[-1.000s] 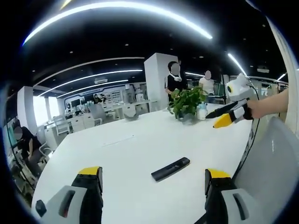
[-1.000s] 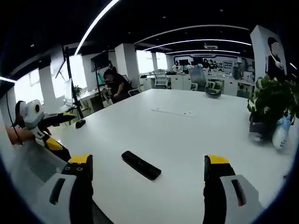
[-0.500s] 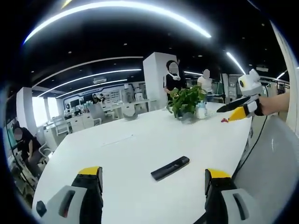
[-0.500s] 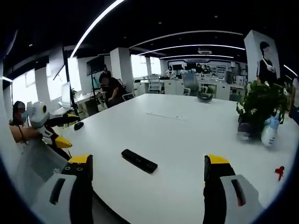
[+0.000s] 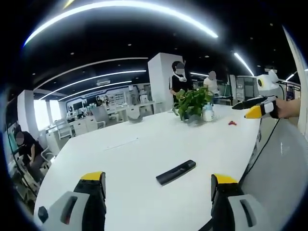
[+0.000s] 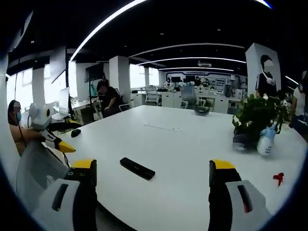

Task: Press the specified remote control buttons in sequence, fully releasing each button before pressing the next.

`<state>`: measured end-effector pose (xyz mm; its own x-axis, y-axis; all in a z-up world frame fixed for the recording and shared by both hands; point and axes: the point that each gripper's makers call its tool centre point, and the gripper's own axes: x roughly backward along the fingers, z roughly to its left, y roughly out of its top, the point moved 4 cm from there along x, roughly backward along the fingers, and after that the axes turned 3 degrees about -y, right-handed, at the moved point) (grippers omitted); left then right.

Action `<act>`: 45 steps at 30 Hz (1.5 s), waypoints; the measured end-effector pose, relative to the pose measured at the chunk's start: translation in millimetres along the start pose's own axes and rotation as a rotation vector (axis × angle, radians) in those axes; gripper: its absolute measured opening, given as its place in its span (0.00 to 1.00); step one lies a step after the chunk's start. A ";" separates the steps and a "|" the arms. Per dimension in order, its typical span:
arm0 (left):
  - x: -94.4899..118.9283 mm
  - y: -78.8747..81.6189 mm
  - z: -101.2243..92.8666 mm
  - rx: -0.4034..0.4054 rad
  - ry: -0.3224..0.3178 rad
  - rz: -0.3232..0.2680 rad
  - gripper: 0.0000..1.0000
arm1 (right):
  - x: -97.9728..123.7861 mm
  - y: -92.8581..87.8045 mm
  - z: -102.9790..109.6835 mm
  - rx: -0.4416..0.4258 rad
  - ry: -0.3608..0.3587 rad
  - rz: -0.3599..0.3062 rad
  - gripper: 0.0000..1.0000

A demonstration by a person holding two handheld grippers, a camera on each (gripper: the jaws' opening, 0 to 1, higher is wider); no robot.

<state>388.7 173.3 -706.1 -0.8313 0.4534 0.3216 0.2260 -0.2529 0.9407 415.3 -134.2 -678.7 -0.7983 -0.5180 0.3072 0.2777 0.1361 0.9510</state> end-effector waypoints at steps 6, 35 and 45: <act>2.3 1.7 3.9 0.022 0.025 -0.016 0.94 | -2.5 -4.3 7.8 0.042 0.038 0.021 1.00; 3.7 0.5 8.0 0.037 0.046 -0.013 0.94 | -0.4 -10.0 -5.8 0.014 -0.011 0.029 0.97; 3.8 0.1 6.9 0.036 0.041 -0.011 0.94 | 0.0 -10.2 -5.8 0.012 -0.017 0.030 0.96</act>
<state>389.0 180.9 -704.1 -0.8537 0.4206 0.3070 0.2338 -0.2172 0.9477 415.6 -140.5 -688.6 -0.7987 -0.4992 0.3360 0.2955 0.1611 0.9417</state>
